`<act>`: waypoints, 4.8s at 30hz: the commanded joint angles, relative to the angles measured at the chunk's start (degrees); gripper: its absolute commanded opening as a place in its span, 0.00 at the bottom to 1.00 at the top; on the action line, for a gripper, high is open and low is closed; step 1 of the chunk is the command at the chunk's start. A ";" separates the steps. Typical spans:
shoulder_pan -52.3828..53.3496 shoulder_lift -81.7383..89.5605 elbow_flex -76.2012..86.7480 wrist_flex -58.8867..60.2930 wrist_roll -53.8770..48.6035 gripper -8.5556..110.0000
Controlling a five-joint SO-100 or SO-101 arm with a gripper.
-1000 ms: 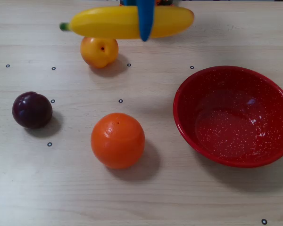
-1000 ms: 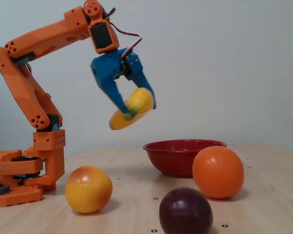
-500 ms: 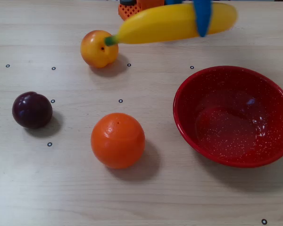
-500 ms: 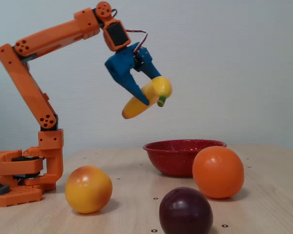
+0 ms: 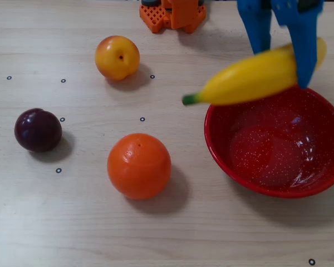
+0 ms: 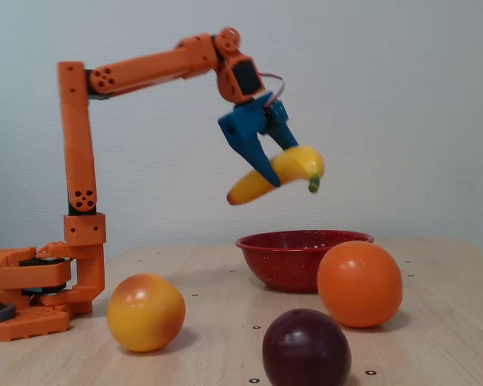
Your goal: Put banana in the red bowl.
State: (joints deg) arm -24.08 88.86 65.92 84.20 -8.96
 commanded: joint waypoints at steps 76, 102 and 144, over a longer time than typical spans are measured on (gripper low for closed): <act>5.01 -14.41 -17.67 -1.05 -6.77 0.25; 16.52 12.92 3.16 -8.00 -6.24 0.07; 23.55 95.36 104.06 -19.34 9.84 0.07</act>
State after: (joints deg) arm -1.23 182.81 171.56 63.90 0.00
